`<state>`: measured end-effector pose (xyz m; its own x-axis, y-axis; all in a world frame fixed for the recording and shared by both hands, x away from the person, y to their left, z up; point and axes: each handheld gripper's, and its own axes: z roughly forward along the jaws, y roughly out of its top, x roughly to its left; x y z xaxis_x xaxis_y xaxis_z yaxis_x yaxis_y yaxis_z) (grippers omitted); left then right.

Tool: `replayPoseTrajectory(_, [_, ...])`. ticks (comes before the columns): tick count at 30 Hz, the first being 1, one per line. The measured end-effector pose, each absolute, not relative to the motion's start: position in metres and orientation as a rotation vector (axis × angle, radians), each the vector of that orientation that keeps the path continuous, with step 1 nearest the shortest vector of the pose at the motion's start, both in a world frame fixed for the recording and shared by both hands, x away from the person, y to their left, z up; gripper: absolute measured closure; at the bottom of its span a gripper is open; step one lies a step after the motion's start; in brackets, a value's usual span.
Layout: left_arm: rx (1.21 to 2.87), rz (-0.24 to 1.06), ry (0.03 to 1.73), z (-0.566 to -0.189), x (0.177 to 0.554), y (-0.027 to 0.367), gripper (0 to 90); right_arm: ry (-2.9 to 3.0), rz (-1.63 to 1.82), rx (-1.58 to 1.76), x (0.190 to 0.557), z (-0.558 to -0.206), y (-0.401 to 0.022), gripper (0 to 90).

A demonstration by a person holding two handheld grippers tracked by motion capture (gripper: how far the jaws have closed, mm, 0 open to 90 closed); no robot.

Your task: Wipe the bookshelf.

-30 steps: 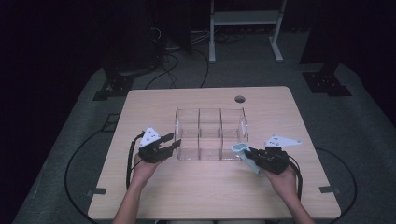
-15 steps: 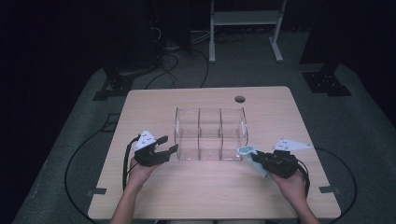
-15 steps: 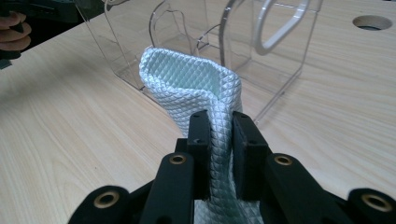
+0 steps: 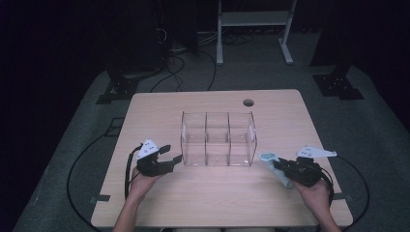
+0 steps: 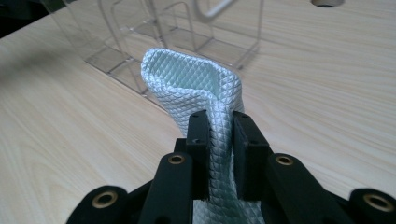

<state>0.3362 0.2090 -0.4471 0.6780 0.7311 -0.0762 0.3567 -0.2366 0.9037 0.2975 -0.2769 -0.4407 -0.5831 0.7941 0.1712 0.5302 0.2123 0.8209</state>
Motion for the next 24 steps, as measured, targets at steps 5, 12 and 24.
replayPoseTrajectory(5, [1.853, 0.442, 0.863, -0.449, 0.334, 0.211, 29.3, 2.185, 1.264, 1.299, 0.302, -0.445, -0.292, 77.2])
replayPoseTrajectory(12, [1.866, 0.443, 0.873, -0.452, 0.333, 0.214, 26.6, 2.167, 1.205, 1.364, 0.315, -0.449, -0.311, 76.6])
replayPoseTrajectory(24, [1.846, 0.456, 0.871, -0.455, 0.329, 0.217, 25.3, 2.139, 1.127, 1.451, 0.366, -0.446, -0.318, 64.1])
